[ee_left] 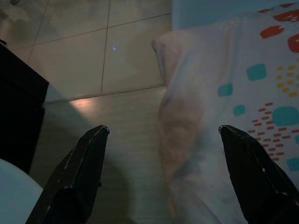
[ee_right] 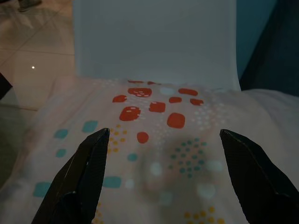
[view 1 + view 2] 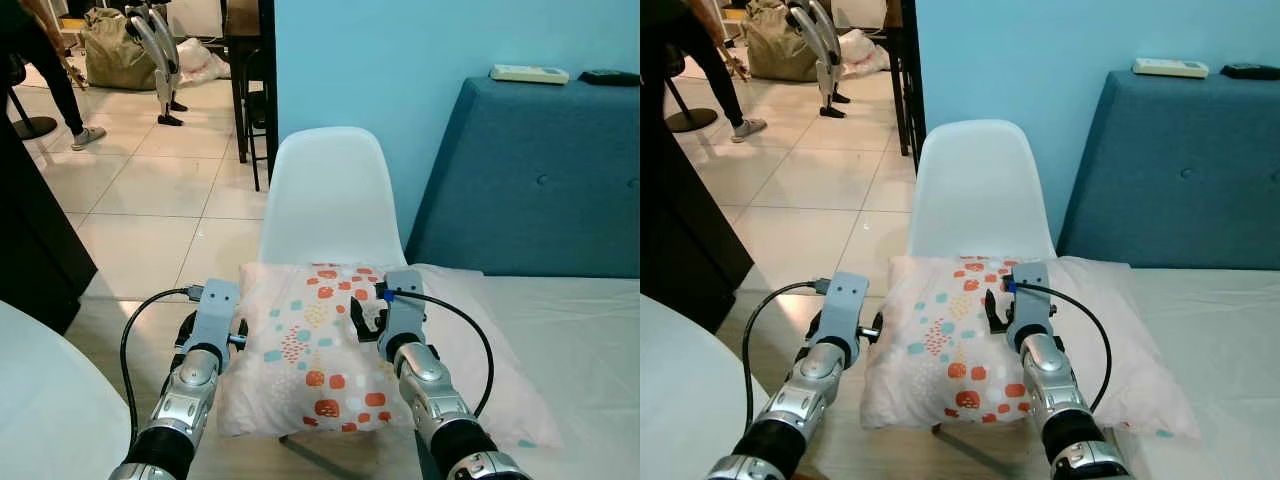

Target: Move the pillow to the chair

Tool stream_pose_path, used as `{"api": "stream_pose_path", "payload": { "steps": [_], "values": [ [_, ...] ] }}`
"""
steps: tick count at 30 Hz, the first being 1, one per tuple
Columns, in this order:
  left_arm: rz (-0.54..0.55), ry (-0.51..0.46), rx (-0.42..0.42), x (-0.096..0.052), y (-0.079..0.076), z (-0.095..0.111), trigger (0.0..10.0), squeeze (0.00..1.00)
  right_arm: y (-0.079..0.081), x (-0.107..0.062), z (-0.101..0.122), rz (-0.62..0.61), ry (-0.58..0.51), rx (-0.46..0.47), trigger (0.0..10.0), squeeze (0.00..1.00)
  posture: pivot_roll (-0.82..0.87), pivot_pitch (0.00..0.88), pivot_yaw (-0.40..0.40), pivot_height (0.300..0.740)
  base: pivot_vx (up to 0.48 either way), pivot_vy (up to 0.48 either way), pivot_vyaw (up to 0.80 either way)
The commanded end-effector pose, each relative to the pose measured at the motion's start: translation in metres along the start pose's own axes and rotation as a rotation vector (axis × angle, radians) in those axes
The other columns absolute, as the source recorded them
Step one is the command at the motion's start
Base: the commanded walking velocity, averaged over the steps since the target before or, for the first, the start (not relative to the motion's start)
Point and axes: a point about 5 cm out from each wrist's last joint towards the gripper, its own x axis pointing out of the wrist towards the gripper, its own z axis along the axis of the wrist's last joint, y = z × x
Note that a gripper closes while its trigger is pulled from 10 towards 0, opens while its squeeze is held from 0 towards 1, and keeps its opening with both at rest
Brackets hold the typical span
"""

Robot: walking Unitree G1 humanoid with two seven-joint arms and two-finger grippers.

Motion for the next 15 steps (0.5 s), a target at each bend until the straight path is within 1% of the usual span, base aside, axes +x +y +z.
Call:
{"api": "stream_pose_path", "payload": {
  "steps": [1,7,15],
  "values": [
    [0.007,0.002,-0.02,-0.0025,0.0005,-0.0033,10.0,0.0,0.0034,-0.0021,-0.0026,0.004,-0.002,-0.004,10.0,0.0,-0.03,0.101,0.007,0.712,0.0,0.0,0.0],
    [0.002,0.004,0.005,-0.0024,0.0004,-0.0041,10.0,0.0,0.0046,-0.0028,-0.0036,0.005,0.001,-0.001,10.0,0.0,-0.03,0.102,0.014,0.712,0.0,0.0,0.0],
    [0.007,0.006,0.014,-0.0017,0.0004,-0.004,10.0,0.0,0.0064,-0.0032,-0.004,0.013,0.004,-0.011,10.0,0.0,-0.02,0.098,0.013,0.712,0.0,0.0,0.0]
  ]
}}
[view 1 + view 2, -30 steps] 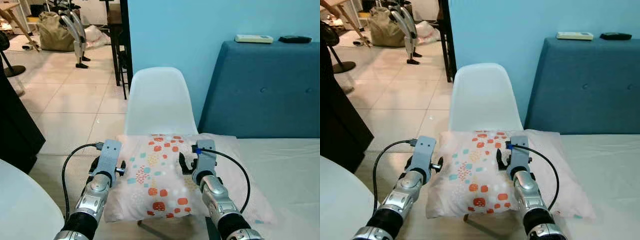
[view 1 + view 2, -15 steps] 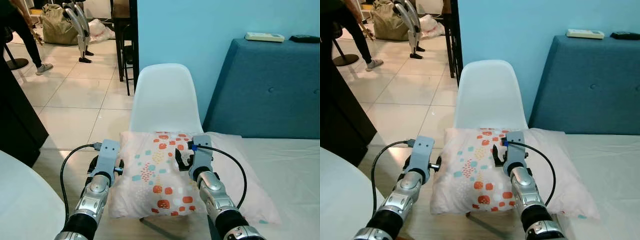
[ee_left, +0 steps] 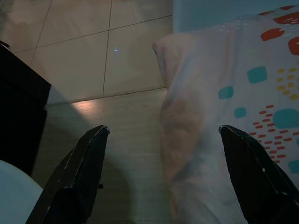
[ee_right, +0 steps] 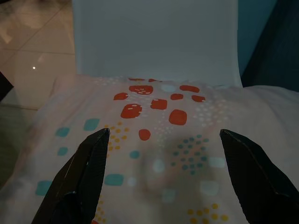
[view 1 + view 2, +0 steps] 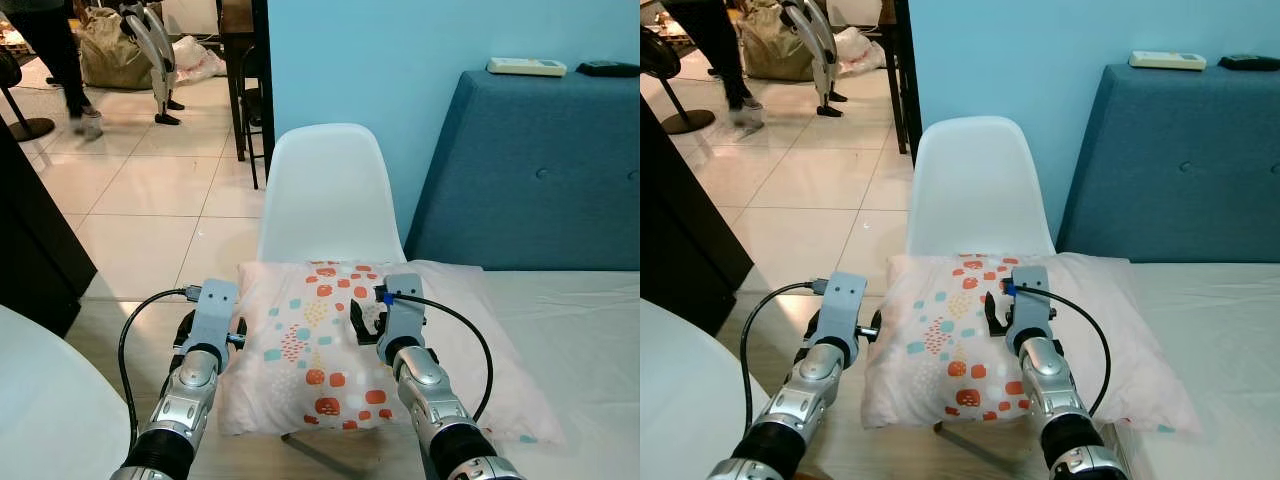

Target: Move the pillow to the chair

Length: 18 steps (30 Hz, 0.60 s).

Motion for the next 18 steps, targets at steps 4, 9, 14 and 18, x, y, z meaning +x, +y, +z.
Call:
{"api": "stream_pose_path", "payload": {
  "steps": [4,9,14,18],
  "values": [
    [0.01,0.019,0.018,-0.002,0.002,-0.007,10.0,0.0,0.005,-0.002,-0.003,0.014,0.007,-0.007,10.0,0.0,-0.02,0.095,0.01,0.712,0.0,0.0,0.0],
    [0.02,0.019,0.022,-0.003,0.006,-0.007,10.0,0.0,0.008,0.0,-0.002,0.022,0.01,-0.008,10.0,0.0,-0.01,0.101,0.011,0.712,0.0,0.0,0.0],
    [0.051,0.018,0.031,-0.003,0.017,-0.007,10.0,0.0,0.013,0.0,0.0,0.033,0.006,-0.004,10.0,0.0,0.01,0.132,0.014,0.712,0.0,0.0,0.0],
    [0.075,0.012,0.035,-0.005,0.026,-0.007,10.0,0.0,0.017,0.0,-0.001,0.04,0.006,0.004,10.0,0.0,0.03,0.154,0.019,0.712,0.0,0.0,0.0]
  ]
}}
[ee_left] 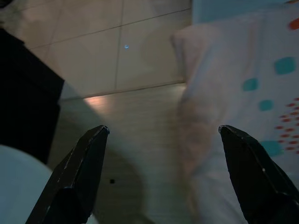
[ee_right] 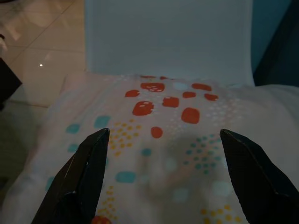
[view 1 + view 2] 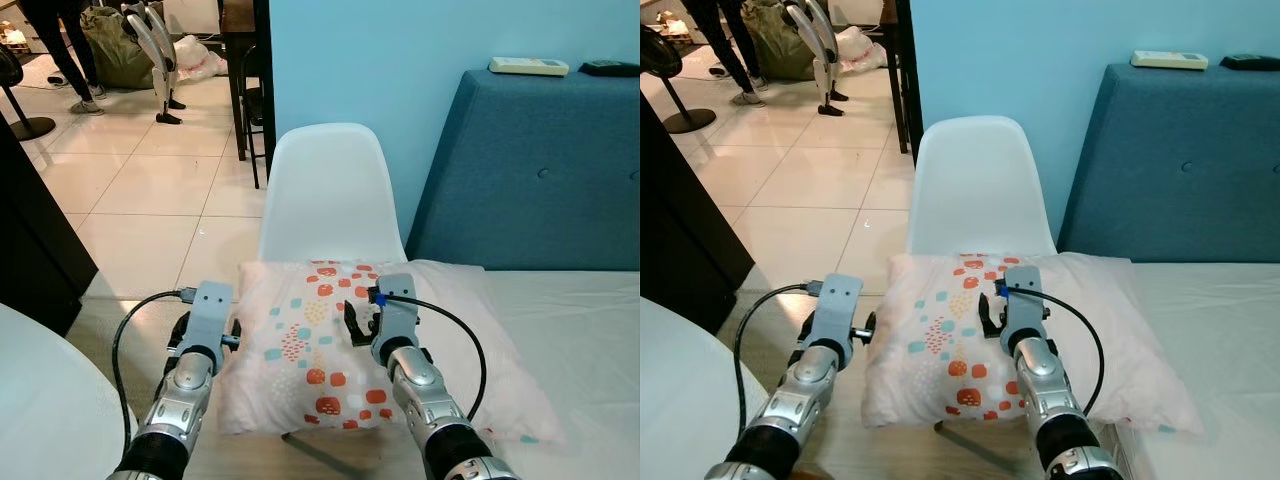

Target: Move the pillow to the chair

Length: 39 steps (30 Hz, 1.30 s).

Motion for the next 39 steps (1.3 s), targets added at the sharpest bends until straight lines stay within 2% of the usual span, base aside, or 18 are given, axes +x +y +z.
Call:
{"api": "stream_pose_path", "payload": {
  "steps": [1,8,20,27,28,34,39],
  "values": [
    [0.024,0.018,0.018,-0.002,0.008,-0.005,10.0,0.0,0.003,-0.002,-0.003,0.004,0.015,0.004,10.0,0.0,0.03,0.154,0.019,0.712,0.0,0.0,0.0],
    [0.048,0.019,-0.006,-0.007,0.017,-0.01,10.0,0.0,0.01,-0.003,-0.006,0.021,0.024,0.007,10.0,0.0,0.04,0.193,0.012,0.712,0.0,0.0,0.0],
    [0.063,0.008,-0.033,-0.016,0.015,-0.01,10.0,0.0,0.013,-0.005,-0.007,0.057,0.033,-0.017,10.0,0.0,0.04,0.243,-0.003,0.712,0.0,0.0,0.0],
    [0.057,0.01,-0.027,-0.013,0.01,-0.01,10.0,0.0,0.005,-0.002,-0.002,0.04,0.029,-0.03,10.0,0.0,0.02,0.2,-0.018,0.712,0.0,0.0,0.0],
    [0.055,0.017,-0.016,-0.011,0.01,-0.01,10.0,0.0,0.004,-0.002,-0.002,0.041,0.028,-0.039,10.0,0.0,0.02,0.162,-0.022,0.712,0.0,0.0,0.0],
    [0.044,0.052,0.019,-0.007,0.009,-0.011,10.0,0.0,0.004,0.001,-0.001,0.04,0.033,-0.043,10.0,0.0,-0.01,0.089,-0.042,0.712,0.0,0.0,0.0],
    [0.033,0.06,0.033,-0.007,-0.001,-0.011,10.0,0.0,0.0,-0.003,-0.01,0.045,0.066,-0.057,10.0,0.0,0.02,0.089,-0.058,0.712,0.0,0.0,0.0]
  ]
}}
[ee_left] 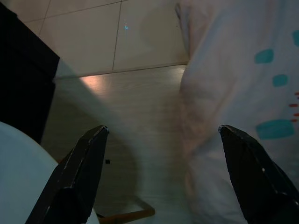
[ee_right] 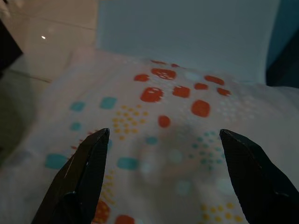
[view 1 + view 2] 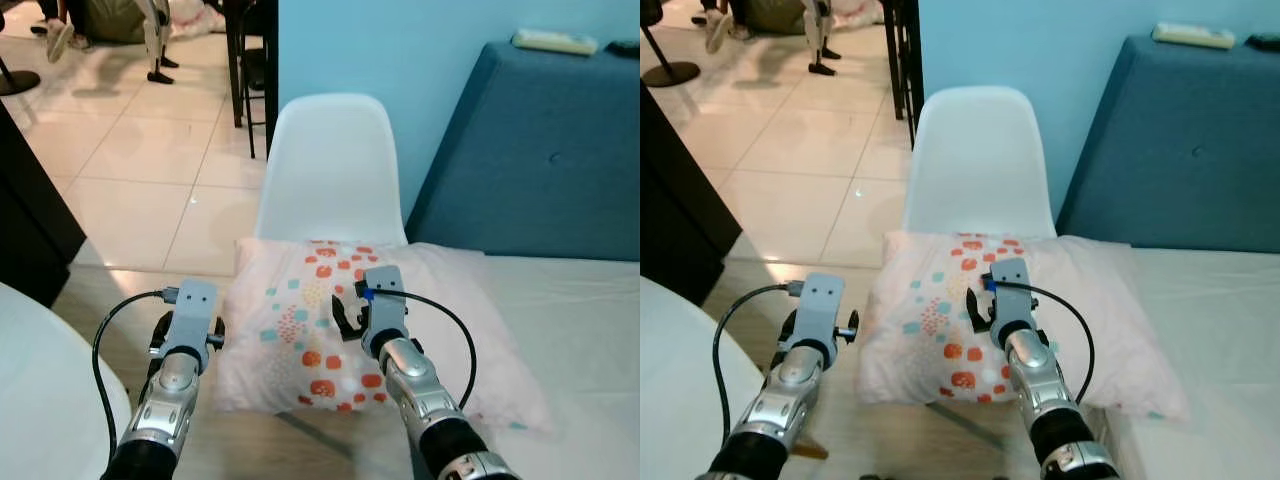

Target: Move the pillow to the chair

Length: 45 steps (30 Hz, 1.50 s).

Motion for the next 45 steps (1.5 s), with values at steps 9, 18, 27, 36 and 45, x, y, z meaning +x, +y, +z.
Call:
{"api": "stream_pose_path", "payload": {
  "steps": [9,18,27,36,45],
  "values": [
    [-0.047,0.035,0.025,-0.009,-0.014,-0.013,10.0,0.0,-0.004,-0.009,-0.018,-0.041,0.042,0.028,10.0,0.0,-0.01,0.075,-0.041,0.712,0.0,0.0,0.0],
    [-0.041,0.019,0.003,-0.007,-0.015,-0.008,10.0,0.0,-0.004,-0.013,-0.025,-0.023,0.054,0.042,10.0,0.0,0.0,0.076,-0.048,0.712,0.0,0.0,-0.59],
    [-0.071,0.009,-0.017,-0.006,-0.017,-0.004,10.0,0.0,-0.004,-0.011,-0.023,-0.021,0.073,0.057,10.0,0.0,0.0,0.076,-0.056,0.712,0.0,0.0,-0.8],
    [-0.085,0.027,-0.015,-0.007,-0.019,-0.008,10.0,0.0,-0.007,-0.01,-0.024,-0.031,0.093,0.042,10.0,0.0,0.0,0.064,-0.062,0.712,0.0,0.0,-0.8],
    [-0.135,0.05,-0.003,-0.007,-0.023,-0.012,10.0,0.0,-0.01,-0.01,-0.025,-0.048,0.118,0.053,10.0,0.0,-0.01,0.07,-0.042,0.712,0.0,0.0,-0.8]
  ]
}}
